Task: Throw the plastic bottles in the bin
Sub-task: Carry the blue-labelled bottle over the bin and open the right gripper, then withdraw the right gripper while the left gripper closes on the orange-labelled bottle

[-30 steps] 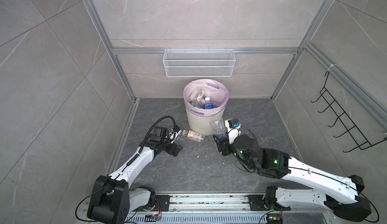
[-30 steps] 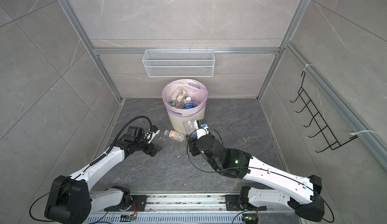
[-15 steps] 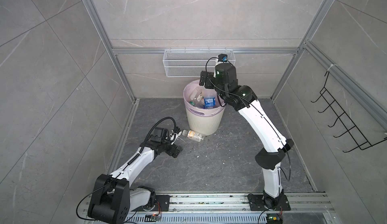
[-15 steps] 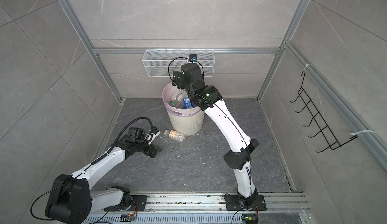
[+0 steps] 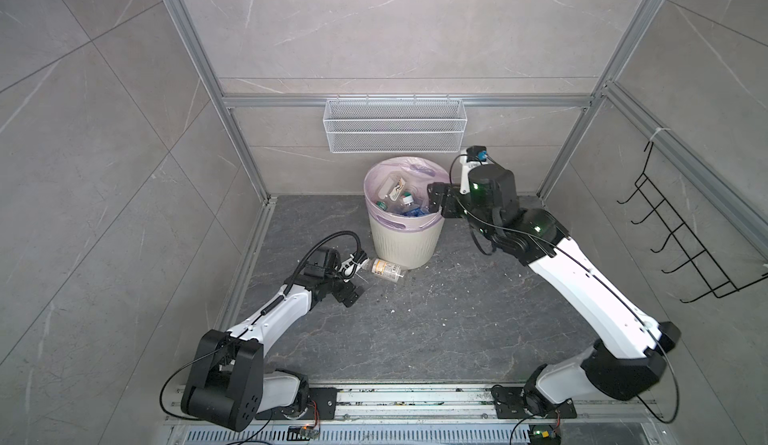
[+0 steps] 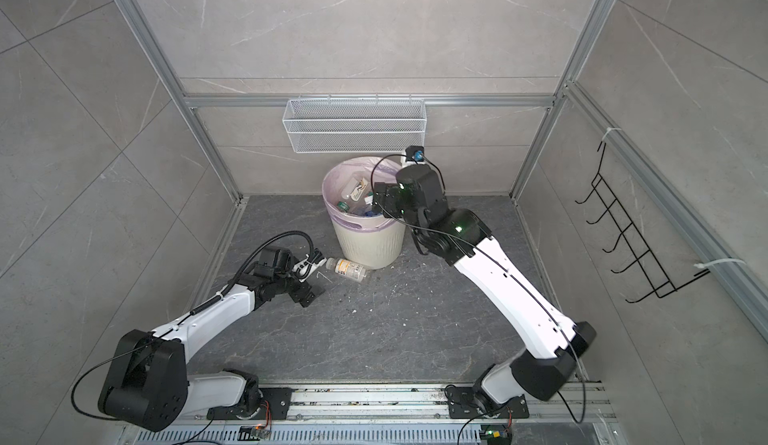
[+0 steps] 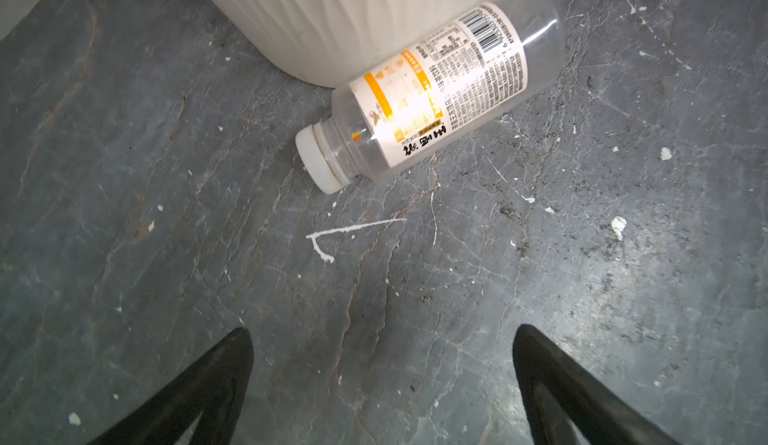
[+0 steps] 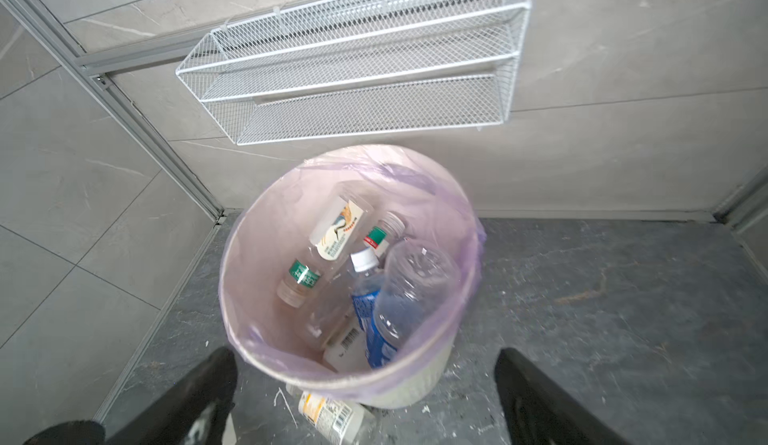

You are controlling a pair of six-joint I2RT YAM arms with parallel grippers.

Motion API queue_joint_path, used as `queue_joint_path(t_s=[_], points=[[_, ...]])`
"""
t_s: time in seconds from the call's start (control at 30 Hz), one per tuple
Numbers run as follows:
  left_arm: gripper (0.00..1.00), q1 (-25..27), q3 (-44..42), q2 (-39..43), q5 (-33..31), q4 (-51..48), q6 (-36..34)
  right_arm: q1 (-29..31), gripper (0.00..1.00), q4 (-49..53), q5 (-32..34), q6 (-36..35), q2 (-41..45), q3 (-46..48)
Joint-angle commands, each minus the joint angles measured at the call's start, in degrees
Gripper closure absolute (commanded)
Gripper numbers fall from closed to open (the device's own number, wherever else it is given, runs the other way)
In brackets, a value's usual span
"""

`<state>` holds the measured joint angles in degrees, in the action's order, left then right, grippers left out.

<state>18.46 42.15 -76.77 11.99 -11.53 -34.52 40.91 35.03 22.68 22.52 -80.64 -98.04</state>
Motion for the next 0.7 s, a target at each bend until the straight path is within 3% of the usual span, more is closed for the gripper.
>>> queue_joint_path(t_s=[0.0, 0.17, 0.37, 0.67], points=[[0.00, 0.79, 2.49, -2.98, 0.10, 5.64, -8.53, 0.08, 0.01, -1.65, 0.82, 2.96, 5.67, 9.05], [0.01, 2.21, 2.60, -7.59, 1.09, 11.60, -14.69, 0.06, 0.01, 1.33, 3.17, 5.50, 15.92, 20.08], [0.05, 4.48, 2.12, -11.41, 1.42, 19.95, -16.67, 0.06, 0.01, 6.15, 5.64, 8.09, 24.50, 29.35], [0.06, 8.59, 5.02, -17.89, -0.20, 21.16, -19.48, 0.01, 0.01, 11.07, 8.25, 10.26, 31.70, 35.36]])
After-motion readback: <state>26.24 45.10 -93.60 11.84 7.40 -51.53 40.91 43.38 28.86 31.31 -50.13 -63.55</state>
